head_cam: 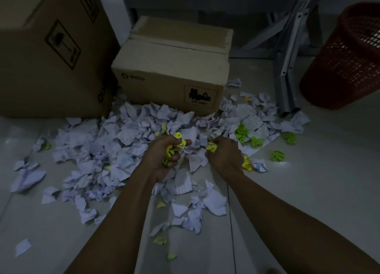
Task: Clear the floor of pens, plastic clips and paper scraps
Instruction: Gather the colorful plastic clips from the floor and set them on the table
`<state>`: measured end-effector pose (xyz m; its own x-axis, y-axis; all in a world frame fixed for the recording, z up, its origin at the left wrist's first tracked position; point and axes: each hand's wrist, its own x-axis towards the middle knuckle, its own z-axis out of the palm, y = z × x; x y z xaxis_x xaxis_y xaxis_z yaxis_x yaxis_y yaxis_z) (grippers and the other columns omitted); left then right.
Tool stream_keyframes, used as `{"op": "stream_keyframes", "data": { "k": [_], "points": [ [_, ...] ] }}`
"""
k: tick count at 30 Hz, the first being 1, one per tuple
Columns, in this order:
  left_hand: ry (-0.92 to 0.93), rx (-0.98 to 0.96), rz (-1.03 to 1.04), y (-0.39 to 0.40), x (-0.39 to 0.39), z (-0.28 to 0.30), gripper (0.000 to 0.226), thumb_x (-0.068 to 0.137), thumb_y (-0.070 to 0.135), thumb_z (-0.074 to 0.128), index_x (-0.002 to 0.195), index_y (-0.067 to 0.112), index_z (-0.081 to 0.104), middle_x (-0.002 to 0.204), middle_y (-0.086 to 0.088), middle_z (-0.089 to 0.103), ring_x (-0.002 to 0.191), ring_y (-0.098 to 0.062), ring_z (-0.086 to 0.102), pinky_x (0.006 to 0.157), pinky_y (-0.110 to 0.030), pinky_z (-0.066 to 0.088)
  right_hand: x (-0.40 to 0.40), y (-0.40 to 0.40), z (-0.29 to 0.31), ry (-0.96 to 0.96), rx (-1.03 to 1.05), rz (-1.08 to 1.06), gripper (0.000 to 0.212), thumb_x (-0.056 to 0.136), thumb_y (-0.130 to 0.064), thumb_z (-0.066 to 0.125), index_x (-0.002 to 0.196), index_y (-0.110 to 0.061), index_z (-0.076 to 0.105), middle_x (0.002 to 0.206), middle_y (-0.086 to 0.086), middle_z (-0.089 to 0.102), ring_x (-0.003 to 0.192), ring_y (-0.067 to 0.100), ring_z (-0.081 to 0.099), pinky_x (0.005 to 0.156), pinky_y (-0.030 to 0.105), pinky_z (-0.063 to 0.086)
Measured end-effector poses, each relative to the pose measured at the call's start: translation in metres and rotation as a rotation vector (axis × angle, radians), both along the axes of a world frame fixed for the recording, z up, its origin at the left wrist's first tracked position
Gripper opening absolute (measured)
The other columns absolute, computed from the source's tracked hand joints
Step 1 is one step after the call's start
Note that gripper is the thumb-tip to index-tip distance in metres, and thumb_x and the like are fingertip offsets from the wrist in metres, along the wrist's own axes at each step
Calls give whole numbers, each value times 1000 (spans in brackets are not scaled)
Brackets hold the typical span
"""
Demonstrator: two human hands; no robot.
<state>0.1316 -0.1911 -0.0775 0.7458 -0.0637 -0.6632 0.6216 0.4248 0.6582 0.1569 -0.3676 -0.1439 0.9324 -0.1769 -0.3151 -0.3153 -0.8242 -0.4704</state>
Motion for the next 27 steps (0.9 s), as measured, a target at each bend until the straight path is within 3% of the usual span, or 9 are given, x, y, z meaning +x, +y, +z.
{"op": "stream_keyframes", "data": {
  "k": [3,6,8,11,13,16,20,23,27],
  "points": [
    [-16,-35,7,0,-6,1,11,98,9,44,103,3,51,103,-15,66,36,-11,36,35,-16,30,-4,0,2,-57,8,-14,39,69,-45,71,103,-26,67,110,11,64,96,32,63,77,38,53],
    [-31,-68,-7,-2,-8,-1,11,99,9,44,98,2,52,97,-15,68,36,-11,38,34,-15,30,-11,-3,13,-179,221,-103,39,74,-39,78,107,-21,71,107,6,68,97,24,62,78,31,49],
    [-38,-80,-33,-7,-8,-1,12,99,10,45,102,4,54,97,-14,69,36,-11,38,35,-15,30,-12,-4,28,-182,512,-345,29,77,-33,79,99,-16,73,93,4,67,83,19,60,71,28,48],
    [-55,-86,-99,-15,-6,0,21,99,13,46,117,15,56,101,-12,71,38,-14,39,39,-19,31,-15,-19,44,108,1096,-768,17,87,-29,68,85,-12,62,68,5,54,49,20,44,38,21,32],
    [-51,-99,-159,-25,-3,0,25,99,15,46,122,23,54,102,-11,71,40,-15,39,41,-22,30,-24,-39,47,239,1397,-825,20,90,-33,57,83,-14,55,68,4,52,41,16,41,36,16,24],
    [-8,-119,-217,-45,3,0,22,101,18,43,122,20,49,103,-11,68,41,-15,38,40,-22,29,-38,-71,47,247,1653,-760,18,85,-30,55,82,-13,52,73,5,58,40,14,43,36,16,25],
    [56,-148,-303,-78,8,4,17,97,27,48,91,14,57,79,-6,67,39,-13,40,43,-20,20,-54,-108,53,120,1790,-726,33,55,-16,77,73,-18,49,81,5,66,39,12,41,34,14,22],
    [82,-98,-343,-99,13,1,35,92,39,57,65,16,56,64,-2,59,38,-13,37,41,-18,21,-64,-129,57,10,1658,-785,24,64,-2,63,76,-17,49,86,4,69,37,7,38,32,14,20],
    [1,401,-423,-120,13,-12,35,87,38,68,67,15,51,57,-4,51,44,-17,41,45,-21,29,-73,-148,57,-5,1565,-846,30,70,4,55,77,-23,45,87,4,68,35,7,37,33,12,19]
  ]
}}
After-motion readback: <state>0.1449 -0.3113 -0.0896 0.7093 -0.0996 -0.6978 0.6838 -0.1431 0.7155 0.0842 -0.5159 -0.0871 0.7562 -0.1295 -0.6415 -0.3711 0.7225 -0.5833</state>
